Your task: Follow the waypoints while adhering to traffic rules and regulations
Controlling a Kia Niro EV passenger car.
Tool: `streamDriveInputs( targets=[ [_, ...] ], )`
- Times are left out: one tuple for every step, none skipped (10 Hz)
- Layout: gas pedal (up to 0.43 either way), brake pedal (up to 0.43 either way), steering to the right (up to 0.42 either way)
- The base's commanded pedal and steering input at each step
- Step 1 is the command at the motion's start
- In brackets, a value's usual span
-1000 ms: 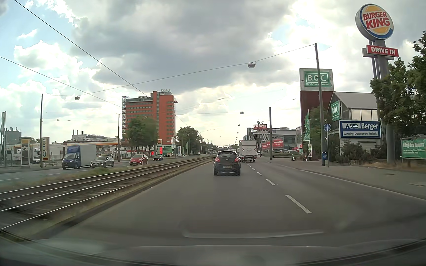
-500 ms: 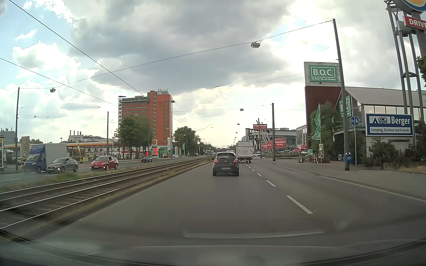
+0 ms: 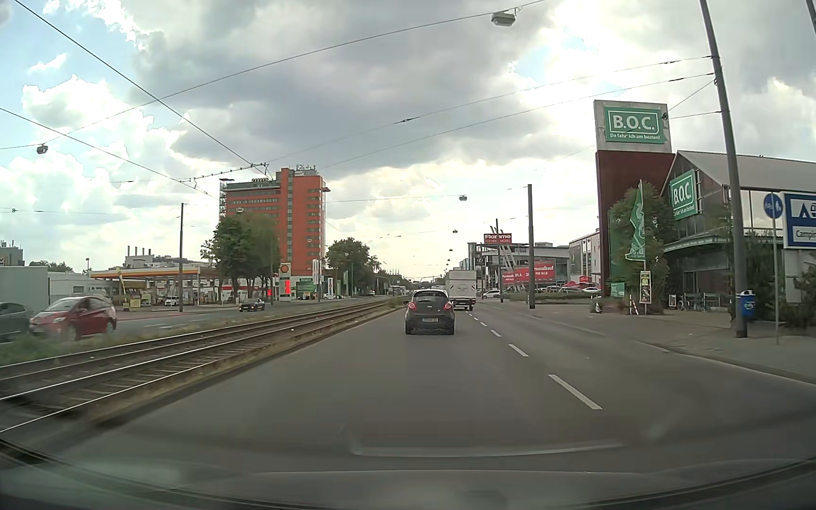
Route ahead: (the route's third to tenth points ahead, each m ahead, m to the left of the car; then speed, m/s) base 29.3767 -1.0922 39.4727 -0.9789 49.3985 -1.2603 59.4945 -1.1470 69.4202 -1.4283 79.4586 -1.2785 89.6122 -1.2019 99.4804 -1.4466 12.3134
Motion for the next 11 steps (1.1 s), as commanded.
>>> streamDriveInputs(
  targets=[
    [0.098,0.030,0.005],
    [0.087,0.030,0.005],
    [0.067,0.037,0.005],
    [0.047,0.030,0.005],
    [0.039,0.030,0.005],
    [0.028,0.030,0.005],
    [0.008,0.030,0.004],
    [0.000,0.030,0.002],
    [0.000,0.030,0.002],
    [0.000,0.030,0.002],
    [0.000,0.030,0.002]
  ],
)
